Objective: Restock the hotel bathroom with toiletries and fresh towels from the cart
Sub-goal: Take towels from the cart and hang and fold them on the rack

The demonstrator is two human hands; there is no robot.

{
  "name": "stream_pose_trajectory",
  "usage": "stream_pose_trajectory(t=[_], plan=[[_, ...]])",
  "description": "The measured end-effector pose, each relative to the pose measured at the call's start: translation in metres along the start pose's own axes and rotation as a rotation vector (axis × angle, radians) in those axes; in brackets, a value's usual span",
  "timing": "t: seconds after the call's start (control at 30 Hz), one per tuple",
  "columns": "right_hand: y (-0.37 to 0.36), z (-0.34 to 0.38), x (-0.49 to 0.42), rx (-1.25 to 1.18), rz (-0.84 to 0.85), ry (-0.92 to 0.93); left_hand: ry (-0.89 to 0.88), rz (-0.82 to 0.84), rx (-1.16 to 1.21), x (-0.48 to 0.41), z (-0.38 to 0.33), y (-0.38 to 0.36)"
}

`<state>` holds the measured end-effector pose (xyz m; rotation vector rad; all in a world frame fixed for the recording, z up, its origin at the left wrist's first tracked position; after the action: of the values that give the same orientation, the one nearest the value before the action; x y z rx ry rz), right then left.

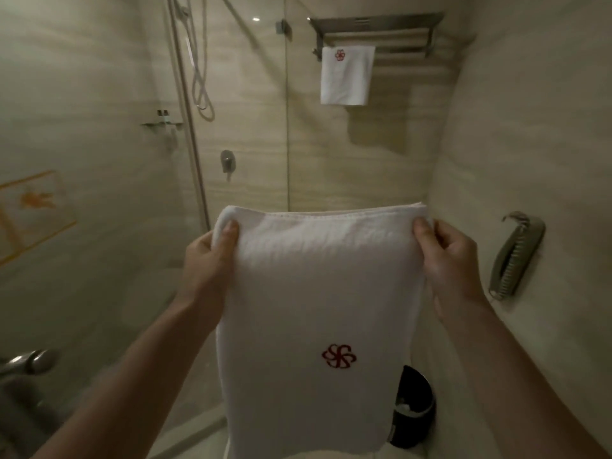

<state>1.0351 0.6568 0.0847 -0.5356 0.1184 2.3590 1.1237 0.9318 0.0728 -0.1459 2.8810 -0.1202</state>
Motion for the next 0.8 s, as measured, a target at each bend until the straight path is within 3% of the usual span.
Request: stream_pose_trajectory(t=[0.47,0.8], plan=[[-0.018,-0.114,-0.159,0.111,-0.109,0.046,-0.112,0.114,-0.104,-0.174,0.08,-0.118],[-0.042,-0.211,-0.323,0.195,0.002,0.006,-0.006,0.12,-0.201,-0.31,0.149,-0.225]])
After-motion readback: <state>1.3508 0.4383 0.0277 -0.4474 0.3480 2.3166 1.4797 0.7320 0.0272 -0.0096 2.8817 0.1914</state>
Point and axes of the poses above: each hand's wrist, its own x-axis away from the middle knuckle, its own y-axis out of the back of the hand, z = x × y, the point moved 5 cm from there along -x, towards the middle knuckle, and after that the axes turned 1 degree about -x, right-handed, at the moved point
